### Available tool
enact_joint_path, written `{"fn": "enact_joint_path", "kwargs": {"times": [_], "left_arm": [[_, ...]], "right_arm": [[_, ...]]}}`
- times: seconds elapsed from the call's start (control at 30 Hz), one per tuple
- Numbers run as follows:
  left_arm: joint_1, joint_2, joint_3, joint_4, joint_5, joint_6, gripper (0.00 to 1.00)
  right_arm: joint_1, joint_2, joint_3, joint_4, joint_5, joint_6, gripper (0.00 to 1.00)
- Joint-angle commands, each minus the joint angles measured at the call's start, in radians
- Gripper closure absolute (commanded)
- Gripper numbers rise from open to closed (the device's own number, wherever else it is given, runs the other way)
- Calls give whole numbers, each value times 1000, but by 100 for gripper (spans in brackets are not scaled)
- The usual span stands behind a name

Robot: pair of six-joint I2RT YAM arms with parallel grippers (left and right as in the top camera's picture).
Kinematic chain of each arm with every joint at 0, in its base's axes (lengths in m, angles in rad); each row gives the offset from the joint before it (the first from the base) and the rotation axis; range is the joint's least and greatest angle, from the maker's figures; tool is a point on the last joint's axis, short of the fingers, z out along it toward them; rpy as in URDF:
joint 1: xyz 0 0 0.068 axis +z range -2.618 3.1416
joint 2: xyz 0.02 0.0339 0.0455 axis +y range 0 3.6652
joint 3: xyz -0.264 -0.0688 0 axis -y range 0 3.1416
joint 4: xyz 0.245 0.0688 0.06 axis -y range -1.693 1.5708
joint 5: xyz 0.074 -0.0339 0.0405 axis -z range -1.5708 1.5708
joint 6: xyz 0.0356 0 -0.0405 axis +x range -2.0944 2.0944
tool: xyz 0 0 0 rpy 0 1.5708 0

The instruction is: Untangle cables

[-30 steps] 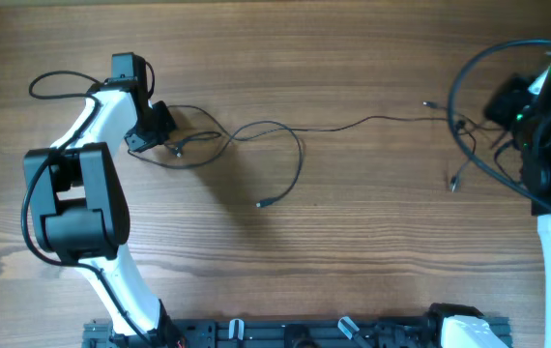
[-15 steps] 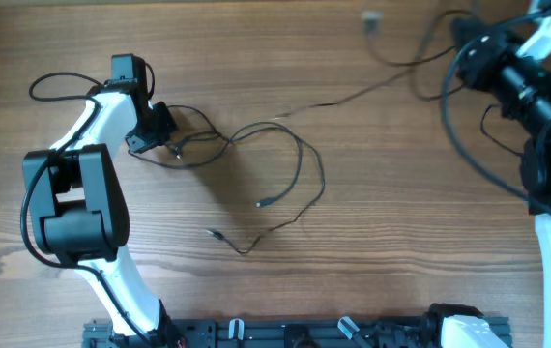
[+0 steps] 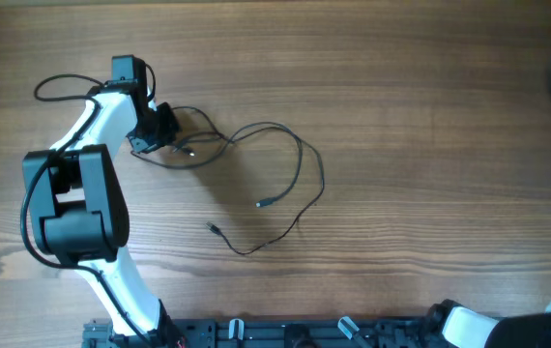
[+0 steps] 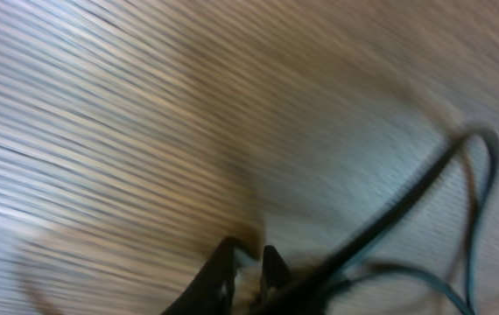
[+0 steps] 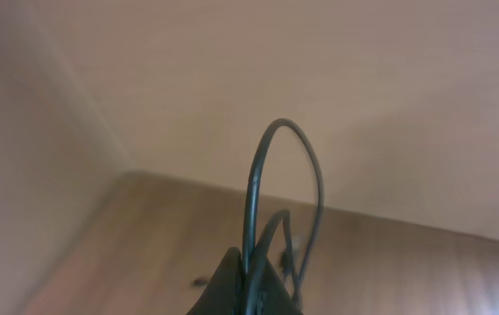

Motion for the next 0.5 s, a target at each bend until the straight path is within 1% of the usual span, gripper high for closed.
{"fn": "enact_joint_path", "kwargs": {"times": [0.0, 0.03, 0.1, 0.13, 0.2, 0.23, 0.27, 0.3, 0.33, 0.37, 0.43, 0.47], "left_arm": [[-6, -122, -18, -15, 135, 50, 84], [-6, -168, -18, -26, 142, 50, 83], [-10, -249, -18, -53, 142, 50, 82], [-13, -272, -18, -65, 142, 50, 82], [-27, -320, -18, -101, 142, 50, 81], [-39, -337, -18, -118, 142, 50, 80], [-57, -354, -18, -135, 148, 50, 76], [-75, -365, -18, -142, 166, 50, 71], [-89, -372, -18, -144, 180, 50, 70], [-106, -380, -18, -142, 195, 50, 66], [-149, -403, -18, -130, 194, 50, 30], [-169, -417, -18, -122, 194, 50, 11]], "right_arm": [[-179, 75, 8, 0, -134, -24, 96], [-228, 107, 8, 3, -221, -42, 96], [-296, 202, 8, 23, -467, -148, 95], [-306, 238, 8, 32, -519, -180, 92], [-313, 341, 8, 64, -541, -219, 77], [-313, 389, 8, 74, -541, -243, 74], [-313, 447, 8, 77, -541, -263, 70], [-313, 484, 8, 77, -541, -263, 63], [-313, 513, 8, 78, -541, -263, 53], [-313, 543, 8, 75, -542, -263, 40], [-313, 568, 8, 55, -542, -262, 3], [-313, 562, 8, 50, -554, -254, 0]]}}
